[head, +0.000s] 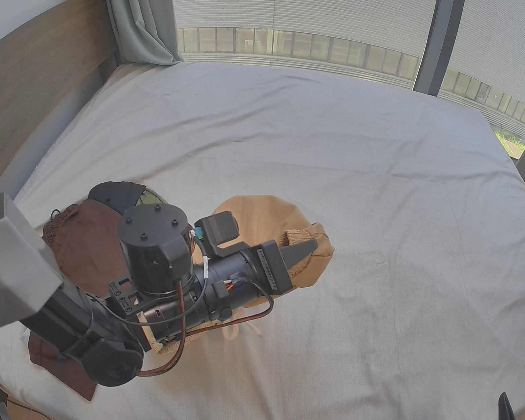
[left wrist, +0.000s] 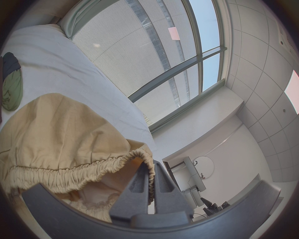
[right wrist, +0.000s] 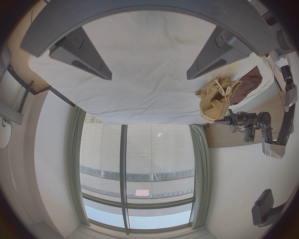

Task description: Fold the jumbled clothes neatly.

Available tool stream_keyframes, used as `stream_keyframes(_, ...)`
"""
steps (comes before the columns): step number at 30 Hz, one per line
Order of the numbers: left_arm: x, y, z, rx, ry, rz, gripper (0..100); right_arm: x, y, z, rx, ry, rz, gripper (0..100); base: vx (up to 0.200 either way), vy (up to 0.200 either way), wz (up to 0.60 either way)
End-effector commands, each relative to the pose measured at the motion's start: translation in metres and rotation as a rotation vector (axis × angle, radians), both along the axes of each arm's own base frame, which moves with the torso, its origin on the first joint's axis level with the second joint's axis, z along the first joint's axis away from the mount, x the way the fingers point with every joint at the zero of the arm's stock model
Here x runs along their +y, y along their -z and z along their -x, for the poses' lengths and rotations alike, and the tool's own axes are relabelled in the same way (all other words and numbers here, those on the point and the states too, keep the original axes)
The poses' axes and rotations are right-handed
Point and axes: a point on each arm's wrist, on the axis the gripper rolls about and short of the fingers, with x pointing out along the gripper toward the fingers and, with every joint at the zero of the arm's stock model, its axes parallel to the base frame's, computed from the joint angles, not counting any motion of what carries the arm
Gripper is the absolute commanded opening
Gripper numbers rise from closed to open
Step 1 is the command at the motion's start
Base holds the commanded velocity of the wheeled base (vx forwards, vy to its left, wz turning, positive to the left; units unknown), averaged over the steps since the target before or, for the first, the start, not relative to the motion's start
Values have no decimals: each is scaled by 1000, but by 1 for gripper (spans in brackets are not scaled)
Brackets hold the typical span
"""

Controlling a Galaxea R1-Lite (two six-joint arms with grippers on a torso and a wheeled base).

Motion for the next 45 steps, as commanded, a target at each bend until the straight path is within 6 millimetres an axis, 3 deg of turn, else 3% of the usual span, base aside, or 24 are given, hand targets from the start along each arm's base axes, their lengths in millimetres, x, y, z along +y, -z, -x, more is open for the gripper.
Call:
stream_keyframes(1,-9,9,0,10,19,-5,0,0,5,-1,11,0,1,100,0,0,0)
stream_keyframes(12,-49,26,15,-8,121,15,0,0,5,-1,11,0,1,100,0,0,0)
stream_keyframes(25,-77,5,47,-14,243,159,0,0,5,-1,11,0,1,100,0,0,0)
stream_keyframes(30,-90,-10,62,-34,294,231,0,0,5,-1,11,0,1,100,0,0,0)
stream_keyframes(32,-91,-27,69,-64,311,282,0,0,5,-1,11,0,1,100,0,0,0)
stream_keyframes(37,-93,-51,68,-110,299,346,0,0,5,-1,11,0,1,100,0,0,0)
stream_keyframes(39,-87,-77,70,-156,292,412,0,0,5,-1,11,1,1,100,0,0,0)
stream_keyframes(45,-65,-111,72,-148,269,512,0,0,5,-1,11,1,1,100,0,0,0)
